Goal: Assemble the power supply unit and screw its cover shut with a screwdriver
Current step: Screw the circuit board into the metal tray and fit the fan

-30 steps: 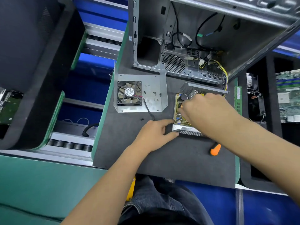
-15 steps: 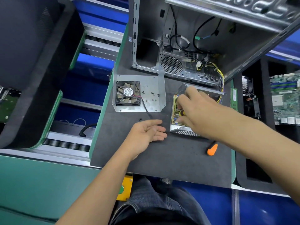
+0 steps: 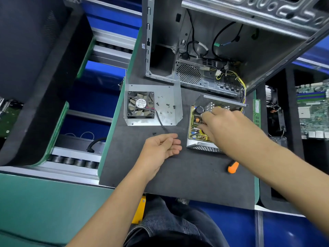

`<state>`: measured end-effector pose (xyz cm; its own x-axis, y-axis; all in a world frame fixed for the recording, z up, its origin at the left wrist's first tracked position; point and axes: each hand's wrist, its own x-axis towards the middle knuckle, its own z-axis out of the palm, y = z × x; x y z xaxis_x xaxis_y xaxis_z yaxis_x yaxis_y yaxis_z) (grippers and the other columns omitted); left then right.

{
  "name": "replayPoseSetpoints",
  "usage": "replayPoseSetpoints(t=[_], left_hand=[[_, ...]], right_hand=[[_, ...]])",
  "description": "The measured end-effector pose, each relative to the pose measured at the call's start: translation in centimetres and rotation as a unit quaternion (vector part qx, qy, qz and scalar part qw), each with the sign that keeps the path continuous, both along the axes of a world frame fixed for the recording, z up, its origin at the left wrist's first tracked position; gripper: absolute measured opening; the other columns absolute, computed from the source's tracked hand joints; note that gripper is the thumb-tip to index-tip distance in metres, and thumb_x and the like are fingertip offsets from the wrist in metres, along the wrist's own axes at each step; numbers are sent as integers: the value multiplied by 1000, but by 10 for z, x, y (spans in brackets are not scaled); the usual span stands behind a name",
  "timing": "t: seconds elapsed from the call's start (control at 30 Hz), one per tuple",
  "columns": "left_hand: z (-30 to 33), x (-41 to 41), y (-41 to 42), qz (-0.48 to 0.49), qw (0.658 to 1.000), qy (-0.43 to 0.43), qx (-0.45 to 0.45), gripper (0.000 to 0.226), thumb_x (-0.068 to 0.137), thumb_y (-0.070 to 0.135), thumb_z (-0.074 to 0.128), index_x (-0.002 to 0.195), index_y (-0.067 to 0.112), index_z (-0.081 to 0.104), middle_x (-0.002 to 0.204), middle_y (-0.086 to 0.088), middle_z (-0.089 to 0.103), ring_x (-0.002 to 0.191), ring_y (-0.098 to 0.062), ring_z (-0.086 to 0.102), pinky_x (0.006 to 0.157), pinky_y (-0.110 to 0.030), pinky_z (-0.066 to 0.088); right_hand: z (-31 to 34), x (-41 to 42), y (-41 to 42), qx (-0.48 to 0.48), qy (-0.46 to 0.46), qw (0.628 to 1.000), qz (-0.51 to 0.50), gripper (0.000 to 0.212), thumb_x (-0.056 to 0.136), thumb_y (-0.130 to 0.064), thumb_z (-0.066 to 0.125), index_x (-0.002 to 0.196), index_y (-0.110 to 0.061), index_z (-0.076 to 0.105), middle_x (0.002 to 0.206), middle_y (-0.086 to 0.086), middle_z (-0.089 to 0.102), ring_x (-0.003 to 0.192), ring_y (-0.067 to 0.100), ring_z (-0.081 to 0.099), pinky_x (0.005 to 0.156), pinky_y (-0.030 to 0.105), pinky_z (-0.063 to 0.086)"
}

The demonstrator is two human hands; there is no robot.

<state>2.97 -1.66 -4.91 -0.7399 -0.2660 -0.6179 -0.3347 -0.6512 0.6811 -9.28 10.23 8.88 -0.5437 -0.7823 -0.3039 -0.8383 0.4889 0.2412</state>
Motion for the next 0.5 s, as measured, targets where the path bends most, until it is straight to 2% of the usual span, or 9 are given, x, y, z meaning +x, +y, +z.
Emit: replayPoseSetpoints(t=[0.07, 0.13, 0.2, 0.27, 0.33, 0.4, 0.43, 0.5], left_hand=[[1, -1, 1, 0, 1000, -2, 3, 19, 102, 1, 51, 107, 6, 69, 86, -9, 76, 78, -17, 74, 69, -20, 57], [1, -1, 2, 4, 1000, -7, 6, 17, 101, 0, 54, 111, 5, 66, 84, -10, 76, 76, -19, 74, 68, -21, 57], [0, -1, 2, 10, 1000, -12, 10, 12, 98, 1, 59, 109, 4, 64, 84, -10, 77, 77, -20, 74, 68, -22, 57], [-1, -1, 1, 6, 1000, -14, 5, 8, 96, 4, 63, 104, 2, 65, 85, -11, 77, 78, -20, 74, 68, -21, 57], [-3, -1, 2, 2, 1000, -20, -1, 8, 96, 7, 66, 100, 2, 69, 84, -10, 76, 76, -17, 73, 67, -20, 56], [-3, -3, 4, 6, 1000, -25, -4, 9, 96, 9, 66, 97, 4, 73, 82, -8, 75, 72, -14, 71, 66, -19, 55], [-3, -4, 4, 7, 1000, -23, -3, 10, 96, 9, 65, 95, 6, 75, 81, -8, 74, 71, -13, 69, 65, -19, 55], [-2, -5, 5, 9, 1000, -15, 2, 13, 96, 8, 64, 95, 7, 77, 80, -7, 73, 70, -13, 68, 66, -19, 55]], right_hand=[[-1, 3, 0, 30, 46, 998, -19, 28, 104, -43, 43, 100, -18, 55, 89, 2, 64, 80, 32, 68, 56, 33, 38], [0, 1, 4, -17, -31, 998, -48, 29, 103, -45, 43, 106, -17, 50, 98, 5, 57, 84, 34, 65, 60, 33, 42], [2, -4, 7, -49, -104, 992, -59, 20, 97, -25, 55, 110, -14, 45, 106, 7, 41, 86, 33, 57, 72, 40, 49], [3, -8, 7, -19, -96, 994, -49, 21, 92, -12, 56, 110, -14, 45, 105, 6, 40, 84, 29, 56, 71, 38, 49], [6, -3, 2, 22, -17, 999, -27, 14, 97, -24, 57, 100, -15, 48, 93, 5, 54, 76, 30, 63, 55, 33, 40], [9, 1, 1, 26, 58, 998, -18, 35, 95, -47, 59, 82, -15, 56, 64, 4, 61, 58, 31, 66, 48, 27, 27], [10, 1, 0, 6, 65, 997, -30, 43, 93, -57, 53, 82, -15, 58, 62, 4, 60, 59, 31, 67, 49, 27, 27], [7, -2, 7, -36, -13, 999, -36, 49, 96, -60, 32, 102, -17, 53, 91, 5, 58, 85, 34, 63, 60, 34, 40]])
